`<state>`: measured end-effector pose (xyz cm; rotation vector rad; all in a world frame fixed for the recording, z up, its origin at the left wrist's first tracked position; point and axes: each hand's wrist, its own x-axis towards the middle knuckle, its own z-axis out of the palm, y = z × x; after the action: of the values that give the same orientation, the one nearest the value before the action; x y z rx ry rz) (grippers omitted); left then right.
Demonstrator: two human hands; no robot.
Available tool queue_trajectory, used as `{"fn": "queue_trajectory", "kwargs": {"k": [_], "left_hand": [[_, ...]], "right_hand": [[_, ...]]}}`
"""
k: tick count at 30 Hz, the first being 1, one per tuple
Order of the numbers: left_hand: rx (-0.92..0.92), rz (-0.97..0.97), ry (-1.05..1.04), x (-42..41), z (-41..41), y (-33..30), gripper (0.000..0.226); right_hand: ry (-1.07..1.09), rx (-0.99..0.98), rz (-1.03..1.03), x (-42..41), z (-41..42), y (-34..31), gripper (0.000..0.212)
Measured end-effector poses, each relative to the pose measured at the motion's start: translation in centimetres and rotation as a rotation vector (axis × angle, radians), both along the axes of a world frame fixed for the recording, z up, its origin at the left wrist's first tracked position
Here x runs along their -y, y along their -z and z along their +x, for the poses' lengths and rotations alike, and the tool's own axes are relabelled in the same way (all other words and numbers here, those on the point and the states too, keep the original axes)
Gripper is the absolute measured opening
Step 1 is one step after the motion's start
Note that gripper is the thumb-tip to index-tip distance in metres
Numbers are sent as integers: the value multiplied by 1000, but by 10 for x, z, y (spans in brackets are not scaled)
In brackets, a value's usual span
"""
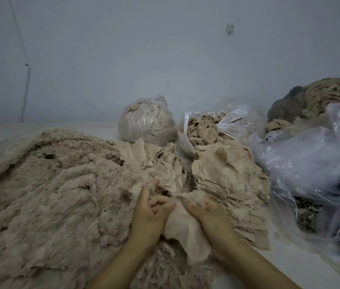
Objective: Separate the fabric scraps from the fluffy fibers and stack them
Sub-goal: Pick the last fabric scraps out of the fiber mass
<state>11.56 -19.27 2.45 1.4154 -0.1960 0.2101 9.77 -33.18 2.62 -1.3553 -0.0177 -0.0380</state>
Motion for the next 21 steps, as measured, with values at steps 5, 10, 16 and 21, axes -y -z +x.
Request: {"fn": "queue_trajectory", "kwargs": {"k": [5, 10, 16, 21], "left_hand": [[115, 293, -89, 4, 1, 8, 26], [99, 152, -173, -1, 10, -1, 21], [157, 226, -41, -13, 7, -4, 28], [76, 317, 62, 6, 0, -7, 10]], "right_hand": [[177, 39, -56, -6, 0, 0, 13], [324, 92, -110, 3, 3, -5, 16], [259, 229, -260, 12, 3, -20, 36], [224, 322, -492, 1, 6, -16, 38]]}}
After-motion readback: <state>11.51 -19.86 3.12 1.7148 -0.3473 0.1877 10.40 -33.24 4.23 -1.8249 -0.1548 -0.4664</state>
